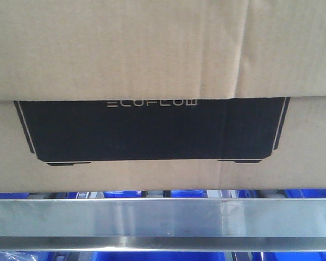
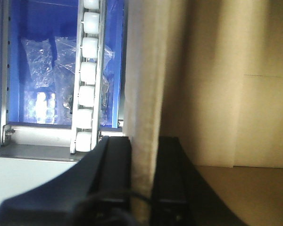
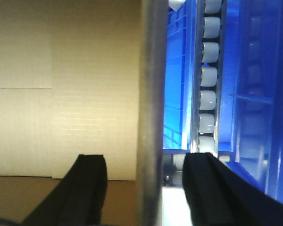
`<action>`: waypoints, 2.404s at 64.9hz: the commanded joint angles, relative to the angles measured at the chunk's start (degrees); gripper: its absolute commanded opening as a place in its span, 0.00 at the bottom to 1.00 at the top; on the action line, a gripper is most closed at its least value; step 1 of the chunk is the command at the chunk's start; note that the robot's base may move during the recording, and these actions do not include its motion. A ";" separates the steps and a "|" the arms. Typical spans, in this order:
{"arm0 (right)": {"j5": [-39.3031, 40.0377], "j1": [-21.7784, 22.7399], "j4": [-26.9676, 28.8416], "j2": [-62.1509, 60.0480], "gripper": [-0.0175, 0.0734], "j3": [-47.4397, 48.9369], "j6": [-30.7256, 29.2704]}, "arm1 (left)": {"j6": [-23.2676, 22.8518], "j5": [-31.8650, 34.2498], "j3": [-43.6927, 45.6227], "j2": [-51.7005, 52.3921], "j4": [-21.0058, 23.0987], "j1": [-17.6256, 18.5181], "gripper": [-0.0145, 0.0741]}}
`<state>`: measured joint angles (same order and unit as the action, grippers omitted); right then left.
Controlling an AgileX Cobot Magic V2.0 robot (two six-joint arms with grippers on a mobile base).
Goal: Grab box from left shelf to table start
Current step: 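Close the right gripper on the box's side wall, then lift the ECOFLOW box off the shelf with both grippers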
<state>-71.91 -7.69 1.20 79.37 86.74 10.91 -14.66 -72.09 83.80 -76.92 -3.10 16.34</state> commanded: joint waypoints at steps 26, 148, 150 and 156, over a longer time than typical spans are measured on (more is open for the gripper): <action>-4.35 -0.12 0.50 -1.36 0.71 1.58 -0.03 | -0.48 -2.73 1.45 1.51 0.39 0.02 0.05; -1.75 -0.11 0.45 -4.57 0.25 -2.77 -0.03 | -0.48 -2.73 1.45 1.51 0.39 0.02 0.05; -1.75 -0.11 0.45 -4.57 0.25 -2.77 -0.03 | -0.48 -2.73 1.45 1.51 0.39 0.02 0.05; -1.75 -0.11 0.45 -4.57 0.25 -2.77 -0.03 | -0.48 -2.73 1.45 1.51 0.39 0.02 0.05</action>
<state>-71.91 -7.76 1.51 76.69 82.69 11.04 -14.66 -72.09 83.80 -76.92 -3.02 16.34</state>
